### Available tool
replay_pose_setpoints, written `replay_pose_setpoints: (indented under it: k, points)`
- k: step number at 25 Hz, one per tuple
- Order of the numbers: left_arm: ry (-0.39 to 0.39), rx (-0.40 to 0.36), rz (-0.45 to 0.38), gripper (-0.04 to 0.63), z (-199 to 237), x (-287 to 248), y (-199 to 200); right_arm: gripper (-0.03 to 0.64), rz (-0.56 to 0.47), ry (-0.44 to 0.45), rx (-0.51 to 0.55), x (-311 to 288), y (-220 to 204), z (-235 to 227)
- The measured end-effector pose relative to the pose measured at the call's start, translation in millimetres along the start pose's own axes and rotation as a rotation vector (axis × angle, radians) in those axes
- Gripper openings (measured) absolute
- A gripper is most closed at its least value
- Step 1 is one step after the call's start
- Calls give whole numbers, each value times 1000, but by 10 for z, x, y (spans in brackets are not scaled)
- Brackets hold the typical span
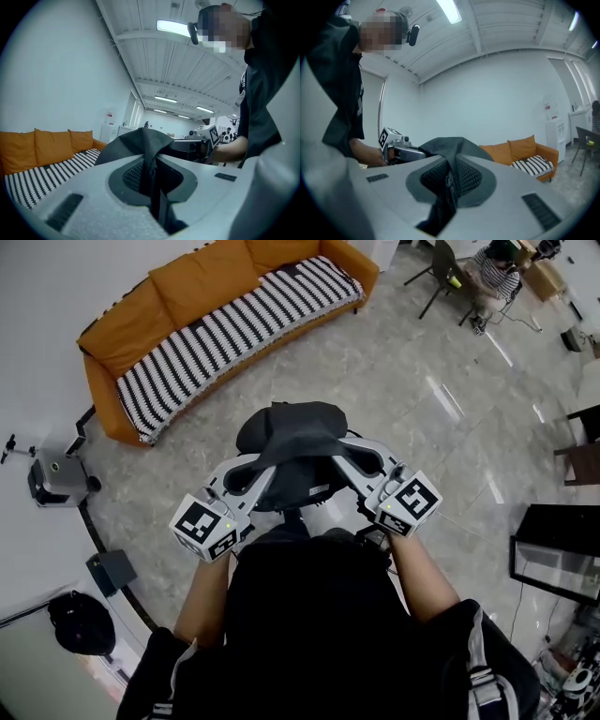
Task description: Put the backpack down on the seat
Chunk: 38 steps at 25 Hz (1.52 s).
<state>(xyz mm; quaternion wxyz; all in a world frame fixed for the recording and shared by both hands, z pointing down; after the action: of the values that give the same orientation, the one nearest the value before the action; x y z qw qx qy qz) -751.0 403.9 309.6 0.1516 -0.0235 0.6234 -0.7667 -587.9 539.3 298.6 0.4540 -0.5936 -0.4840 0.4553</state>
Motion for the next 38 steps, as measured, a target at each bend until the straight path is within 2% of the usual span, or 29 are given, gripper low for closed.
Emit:
replay_pose_setpoints:
  k: [6, 14, 23, 32, 38]
  points:
    - [-24, -6, 10, 29, 377, -238, 114, 43, -3, -45, -7, -210, 62, -285]
    - [-25, 10, 36, 29, 808, -655, 185, 43, -4, -53, -38, -449, 47, -820]
    - [15, 46, 45, 29, 1246, -1403, 425, 43, 17, 11, -18, -683, 271, -1772]
    - [62, 32, 23, 29, 1661, -2254, 816, 43, 0, 79, 5, -840, 622, -2811]
    - [90, 44, 10, 29, 1907, -2739, 929, 43, -3, 114, 31, -957, 739, -3403]
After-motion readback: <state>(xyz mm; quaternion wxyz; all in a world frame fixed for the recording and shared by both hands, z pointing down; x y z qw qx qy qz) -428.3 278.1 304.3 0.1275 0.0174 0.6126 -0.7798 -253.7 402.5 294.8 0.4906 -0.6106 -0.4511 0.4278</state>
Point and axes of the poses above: the fingertips, and each gripper's own axes: x backward along the fingers, z to its left, y out of its top, the point moved 7 cm from there along x, backward along the fingers, and after that the axes turned 6 degrees about -y, right-handed, at the moved point
